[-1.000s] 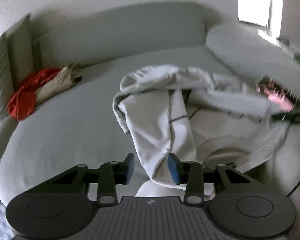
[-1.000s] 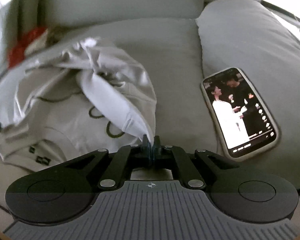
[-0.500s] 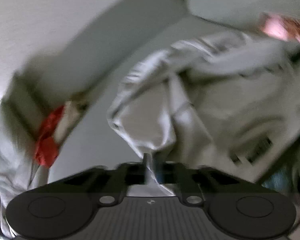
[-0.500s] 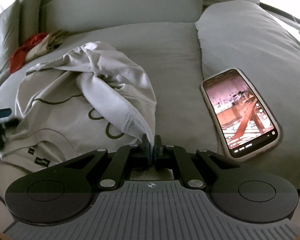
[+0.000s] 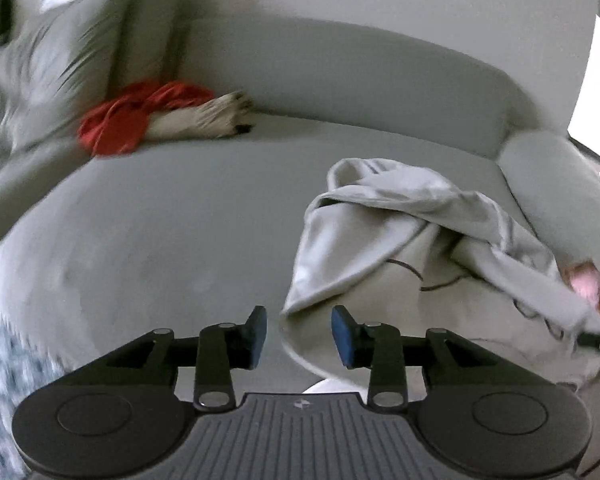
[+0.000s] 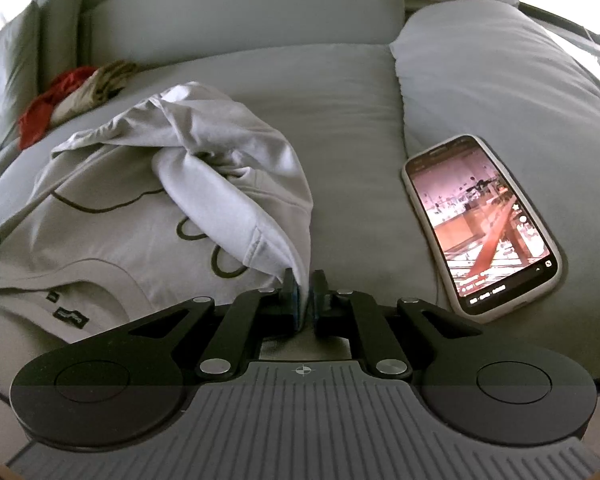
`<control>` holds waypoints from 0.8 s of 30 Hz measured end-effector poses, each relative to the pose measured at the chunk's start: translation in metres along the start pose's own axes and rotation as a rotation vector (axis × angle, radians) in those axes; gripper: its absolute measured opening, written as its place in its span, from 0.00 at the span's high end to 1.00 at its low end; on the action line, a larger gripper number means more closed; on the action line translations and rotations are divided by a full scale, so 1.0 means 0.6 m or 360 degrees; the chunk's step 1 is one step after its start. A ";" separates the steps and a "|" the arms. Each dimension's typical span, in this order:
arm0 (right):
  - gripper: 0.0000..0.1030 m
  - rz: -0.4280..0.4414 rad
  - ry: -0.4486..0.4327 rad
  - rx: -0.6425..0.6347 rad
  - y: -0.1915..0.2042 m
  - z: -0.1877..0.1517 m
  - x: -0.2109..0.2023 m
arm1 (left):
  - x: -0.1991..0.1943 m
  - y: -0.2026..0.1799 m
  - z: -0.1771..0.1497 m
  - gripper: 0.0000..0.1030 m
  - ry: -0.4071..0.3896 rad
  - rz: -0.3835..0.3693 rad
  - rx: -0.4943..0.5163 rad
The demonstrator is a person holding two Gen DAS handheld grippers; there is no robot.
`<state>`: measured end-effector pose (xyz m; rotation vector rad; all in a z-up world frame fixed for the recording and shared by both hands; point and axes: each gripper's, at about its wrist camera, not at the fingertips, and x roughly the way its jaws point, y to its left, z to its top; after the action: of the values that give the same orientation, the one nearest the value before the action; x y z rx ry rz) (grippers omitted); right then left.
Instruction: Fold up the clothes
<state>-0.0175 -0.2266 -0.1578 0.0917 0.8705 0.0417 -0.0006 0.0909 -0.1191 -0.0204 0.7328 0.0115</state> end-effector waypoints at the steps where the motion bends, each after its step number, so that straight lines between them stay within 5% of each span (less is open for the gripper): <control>1: 0.91 -0.0002 0.0000 -0.0004 0.001 0.000 0.000 | 0.006 -0.009 0.006 0.67 0.0000 0.0026 0.0077; 7: 0.91 -0.0004 0.0000 -0.0005 0.001 0.000 -0.001 | 0.044 -0.059 0.016 0.68 0.0112 0.0219 0.0530; 15: 0.91 -0.0006 0.0001 -0.0008 0.002 0.001 0.000 | 0.067 -0.112 0.007 0.67 0.0222 0.0230 0.1145; 18: 0.90 -0.0007 0.0000 -0.0008 0.002 0.001 0.000 | 0.075 -0.115 0.018 0.70 0.0160 0.0213 0.1185; 20: 0.90 -0.0007 0.0000 -0.0010 0.003 0.000 0.001 | 0.082 -0.112 0.027 0.95 0.0143 0.0178 0.1186; 24: 0.89 0.0011 0.0012 -0.0011 0.001 0.001 0.001 | 0.076 -0.103 0.026 0.97 0.0127 0.0136 0.1159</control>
<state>-0.0165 -0.2261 -0.1579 0.0881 0.8779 0.0514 0.0449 0.0294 -0.1373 0.7086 0.7829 -0.1756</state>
